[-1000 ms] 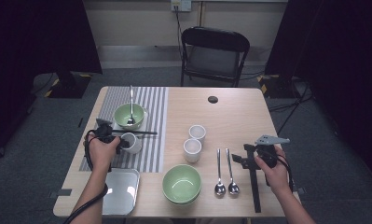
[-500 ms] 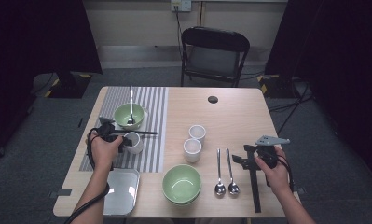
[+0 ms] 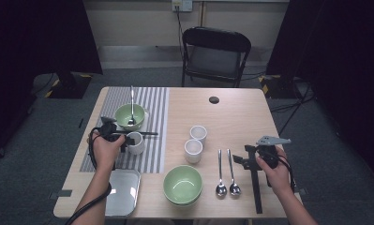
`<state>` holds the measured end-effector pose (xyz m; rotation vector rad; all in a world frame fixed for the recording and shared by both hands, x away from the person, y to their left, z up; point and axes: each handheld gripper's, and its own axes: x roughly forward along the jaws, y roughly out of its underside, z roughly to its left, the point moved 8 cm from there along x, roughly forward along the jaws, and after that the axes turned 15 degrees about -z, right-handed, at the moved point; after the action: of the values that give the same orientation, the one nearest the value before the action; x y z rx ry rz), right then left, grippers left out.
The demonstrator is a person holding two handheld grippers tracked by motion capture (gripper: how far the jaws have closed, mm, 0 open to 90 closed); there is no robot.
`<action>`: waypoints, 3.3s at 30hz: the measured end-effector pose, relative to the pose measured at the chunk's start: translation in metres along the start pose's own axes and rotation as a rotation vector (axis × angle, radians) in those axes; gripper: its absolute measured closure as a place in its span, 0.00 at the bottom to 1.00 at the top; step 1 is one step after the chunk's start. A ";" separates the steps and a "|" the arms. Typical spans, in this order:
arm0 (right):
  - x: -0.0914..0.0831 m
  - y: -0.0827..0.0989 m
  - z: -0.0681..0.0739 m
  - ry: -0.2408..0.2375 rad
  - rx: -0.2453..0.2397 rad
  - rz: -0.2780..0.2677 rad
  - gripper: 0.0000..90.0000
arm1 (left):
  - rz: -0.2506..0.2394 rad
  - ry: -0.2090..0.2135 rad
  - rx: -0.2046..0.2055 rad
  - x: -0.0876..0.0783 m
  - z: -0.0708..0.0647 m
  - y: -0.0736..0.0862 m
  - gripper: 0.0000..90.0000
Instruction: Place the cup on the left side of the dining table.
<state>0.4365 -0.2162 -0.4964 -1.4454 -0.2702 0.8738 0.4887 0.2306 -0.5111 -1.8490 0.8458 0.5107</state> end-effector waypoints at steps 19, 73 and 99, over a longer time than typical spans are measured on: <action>-0.002 0.006 -0.002 -0.003 -0.028 0.019 0.26 | 0.008 0.003 0.022 -0.004 -0.005 -0.003 0.52; -0.002 0.008 0.000 0.005 -0.055 0.032 0.26 | -0.037 0.039 0.076 -0.050 0.008 -0.003 0.34; -0.001 0.008 0.002 0.006 -0.059 0.036 0.26 | -0.039 0.055 0.075 -0.059 0.023 0.022 0.34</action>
<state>0.4323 -0.2163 -0.5031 -1.5118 -0.2681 0.8974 0.4333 0.2644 -0.4945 -1.8140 0.8525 0.3998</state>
